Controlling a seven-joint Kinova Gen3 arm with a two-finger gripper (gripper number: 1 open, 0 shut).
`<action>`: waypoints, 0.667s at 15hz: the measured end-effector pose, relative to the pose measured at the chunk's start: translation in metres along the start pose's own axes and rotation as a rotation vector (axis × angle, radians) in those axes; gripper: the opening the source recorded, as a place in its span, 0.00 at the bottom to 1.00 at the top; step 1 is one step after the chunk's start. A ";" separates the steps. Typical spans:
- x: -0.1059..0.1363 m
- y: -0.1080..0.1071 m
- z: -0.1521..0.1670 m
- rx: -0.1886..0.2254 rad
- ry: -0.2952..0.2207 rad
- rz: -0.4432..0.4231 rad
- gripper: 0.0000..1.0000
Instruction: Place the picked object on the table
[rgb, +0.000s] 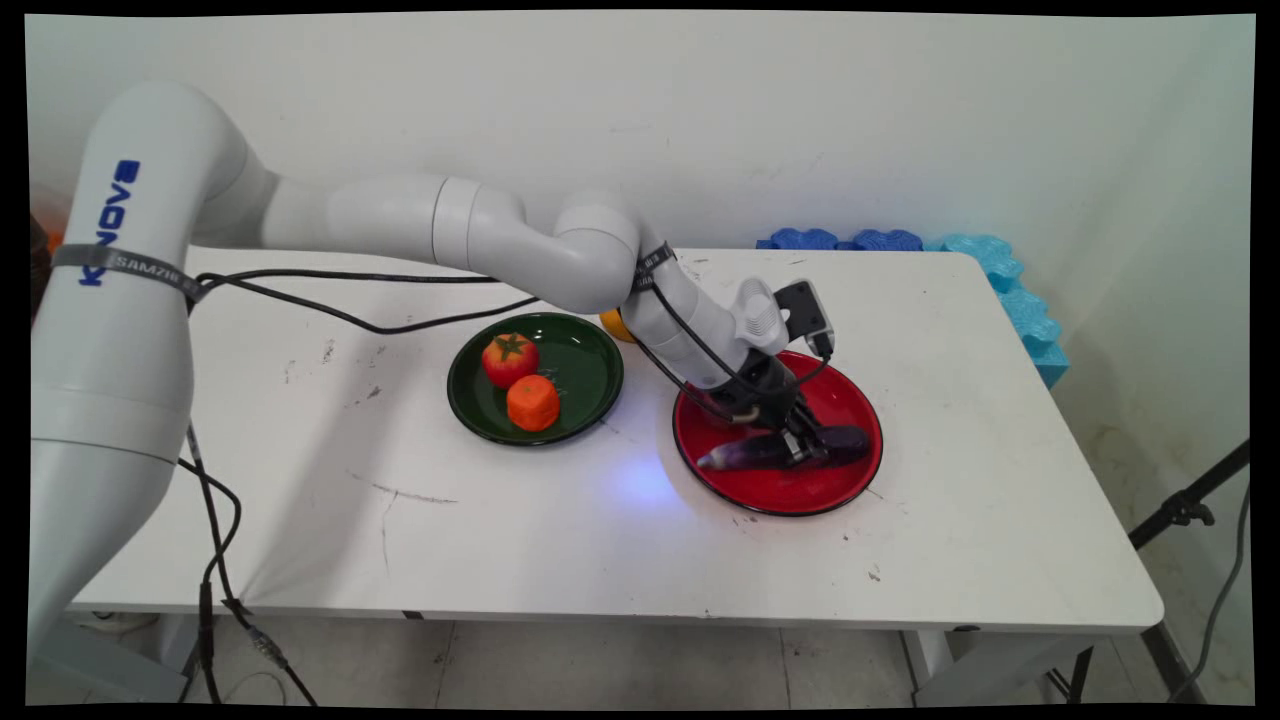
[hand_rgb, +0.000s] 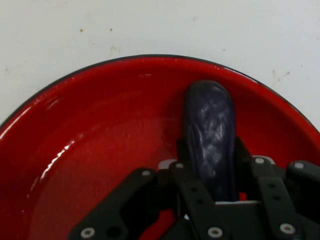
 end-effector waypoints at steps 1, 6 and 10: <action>0.001 -0.001 -0.003 0.000 0.000 0.002 0.00; 0.009 -0.002 -0.035 -0.013 0.015 0.016 0.00; 0.019 0.000 -0.078 -0.028 0.031 0.034 0.00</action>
